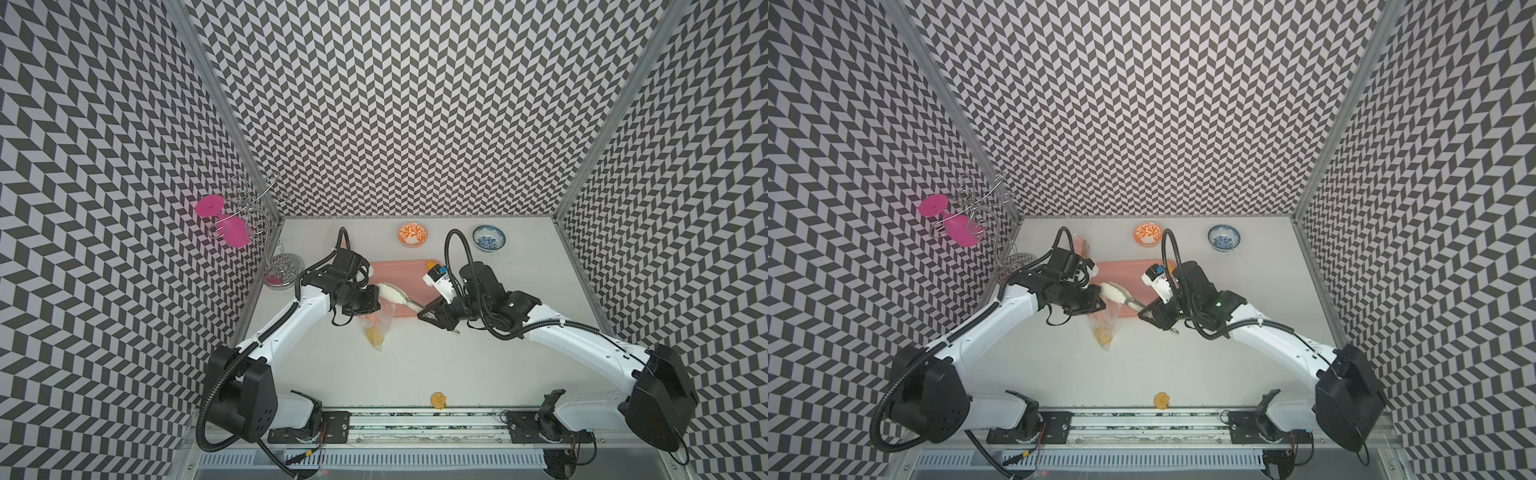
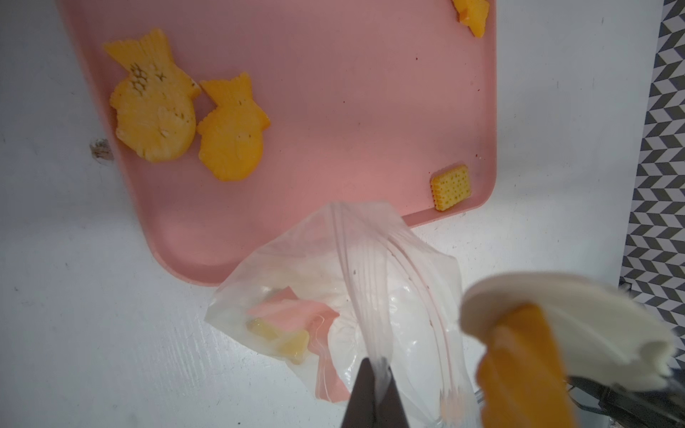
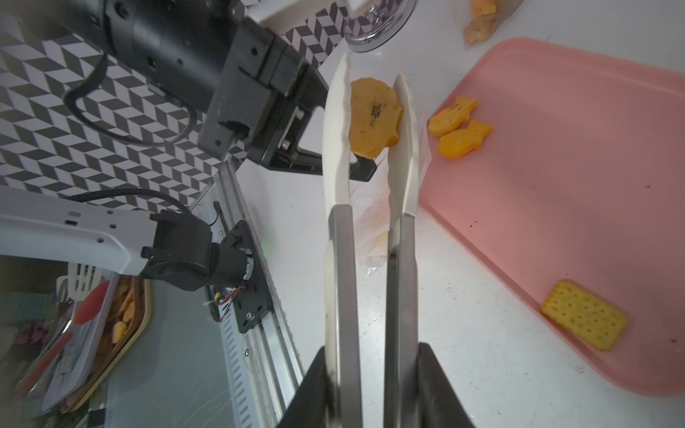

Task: Put the cookies into a resealable bag to prevent moisture
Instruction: Place the cookie in the ziploc bag.

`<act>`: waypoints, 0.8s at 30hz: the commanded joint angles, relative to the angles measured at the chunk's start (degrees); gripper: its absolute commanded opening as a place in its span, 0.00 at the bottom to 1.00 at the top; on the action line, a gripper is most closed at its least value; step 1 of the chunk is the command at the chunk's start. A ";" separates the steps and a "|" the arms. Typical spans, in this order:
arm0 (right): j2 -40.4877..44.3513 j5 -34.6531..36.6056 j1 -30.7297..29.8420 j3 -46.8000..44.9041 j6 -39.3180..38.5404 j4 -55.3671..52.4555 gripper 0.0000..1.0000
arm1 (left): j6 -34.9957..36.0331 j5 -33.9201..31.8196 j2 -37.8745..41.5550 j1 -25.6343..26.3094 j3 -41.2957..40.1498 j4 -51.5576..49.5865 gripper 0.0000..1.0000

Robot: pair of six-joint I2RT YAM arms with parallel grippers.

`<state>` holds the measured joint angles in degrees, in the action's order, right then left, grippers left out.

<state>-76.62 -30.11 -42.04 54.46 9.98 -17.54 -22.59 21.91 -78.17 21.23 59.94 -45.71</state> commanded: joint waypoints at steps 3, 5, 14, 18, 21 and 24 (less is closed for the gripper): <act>-1.02 -3.68 -0.59 0.01 0.84 4.88 0.25 | 0.25 -1.00 3.87 -0.80 0.56 -2.25 0.00; -1.24 -3.65 -0.67 0.25 0.14 3.95 0.26 | 0.23 -1.17 4.46 -0.94 0.18 -2.71 0.00; -0.52 -3.88 -0.86 0.89 -0.76 3.00 0.40 | 0.23 -1.26 5.33 -1.51 -0.35 -2.80 0.00; -0.22 -2.90 -0.80 1.81 -1.34 2.10 0.43 | 0.24 -1.43 5.23 -1.55 -0.03 -3.05 0.00; 0.38 -1.79 -0.46 2.60 -1.81 1.37 0.43 | 0.22 -1.82 5.09 -1.67 0.55 -3.46 0.00; 1.45 -0.52 1.04 3.38 -2.46 0.26 0.41 | 0.26 -2.59 5.13 -1.64 1.09 -4.20 0.00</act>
<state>-77.80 -31.70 -42.00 55.24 8.95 -19.03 -22.59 20.53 -73.82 19.94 59.90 -48.51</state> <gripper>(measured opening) 0.414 0.047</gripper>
